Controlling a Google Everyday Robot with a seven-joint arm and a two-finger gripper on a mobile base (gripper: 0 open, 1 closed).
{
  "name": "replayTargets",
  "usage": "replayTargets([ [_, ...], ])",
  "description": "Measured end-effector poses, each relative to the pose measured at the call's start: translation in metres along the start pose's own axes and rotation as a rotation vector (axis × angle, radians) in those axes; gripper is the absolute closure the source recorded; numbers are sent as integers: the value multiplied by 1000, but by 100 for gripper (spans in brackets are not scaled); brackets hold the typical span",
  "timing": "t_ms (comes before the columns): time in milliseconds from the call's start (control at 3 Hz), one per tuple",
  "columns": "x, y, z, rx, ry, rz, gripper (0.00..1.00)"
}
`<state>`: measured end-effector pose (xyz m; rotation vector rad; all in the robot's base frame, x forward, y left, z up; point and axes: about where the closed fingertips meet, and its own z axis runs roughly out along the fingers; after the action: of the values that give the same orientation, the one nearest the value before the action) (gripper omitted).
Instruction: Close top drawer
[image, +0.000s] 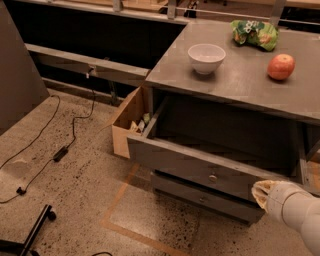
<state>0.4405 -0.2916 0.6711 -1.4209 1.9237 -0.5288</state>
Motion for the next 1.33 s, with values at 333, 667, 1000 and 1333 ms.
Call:
replayTargets([
  [333, 6, -19, 14, 50, -11, -72, 100],
  [667, 6, -21, 15, 55, -12, -79, 100],
  [1000, 7, -35, 45, 86, -31, -145, 100],
  [1333, 6, -34, 45, 87, -31, -148, 100],
])
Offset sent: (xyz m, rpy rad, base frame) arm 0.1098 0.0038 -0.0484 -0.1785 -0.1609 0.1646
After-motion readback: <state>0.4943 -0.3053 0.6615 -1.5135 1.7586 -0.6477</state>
